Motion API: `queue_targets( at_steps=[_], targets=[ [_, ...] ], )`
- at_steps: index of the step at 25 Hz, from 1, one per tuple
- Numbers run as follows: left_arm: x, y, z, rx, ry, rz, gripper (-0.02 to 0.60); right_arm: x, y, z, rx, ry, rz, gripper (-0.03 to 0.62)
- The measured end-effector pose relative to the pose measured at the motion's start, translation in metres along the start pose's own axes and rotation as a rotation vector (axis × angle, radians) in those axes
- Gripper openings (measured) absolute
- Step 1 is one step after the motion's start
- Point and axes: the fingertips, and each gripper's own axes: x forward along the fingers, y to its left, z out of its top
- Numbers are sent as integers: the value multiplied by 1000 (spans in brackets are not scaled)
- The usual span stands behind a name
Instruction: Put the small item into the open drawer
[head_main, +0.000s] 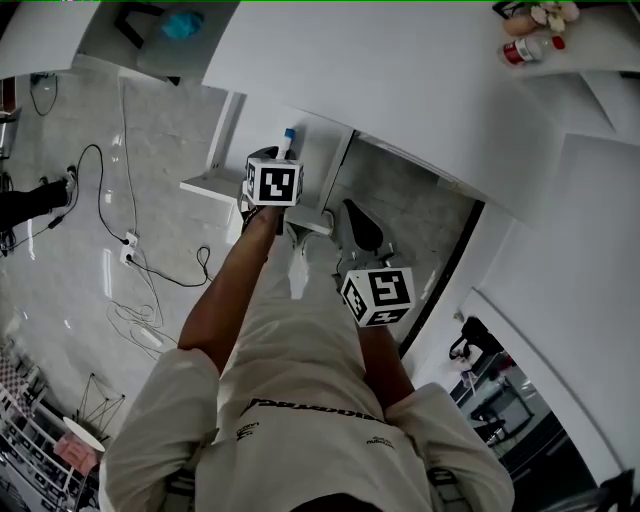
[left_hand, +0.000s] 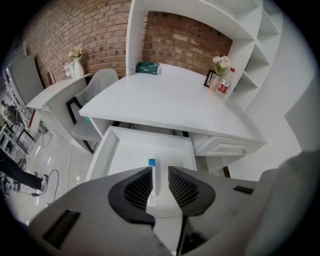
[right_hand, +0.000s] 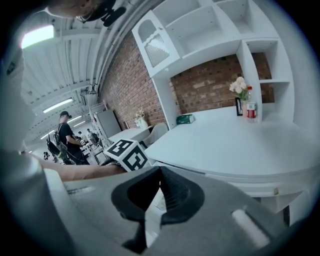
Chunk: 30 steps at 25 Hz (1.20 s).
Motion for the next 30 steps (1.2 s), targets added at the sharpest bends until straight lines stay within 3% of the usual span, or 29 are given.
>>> queue_targets(
  at_steps=[6,18,30],
  targets=[
    [-53,-3,18,-44,-90,8,74,-12,14,26,-42,-32,19,-2],
    [-151,-14,50,-6,-279,1,-2,-30,45,82,-115,-125,58,-2],
    [-257,-34,79,37,-487,-40,-2,-63,71,134,-168,-247,63,-2]
  ],
)
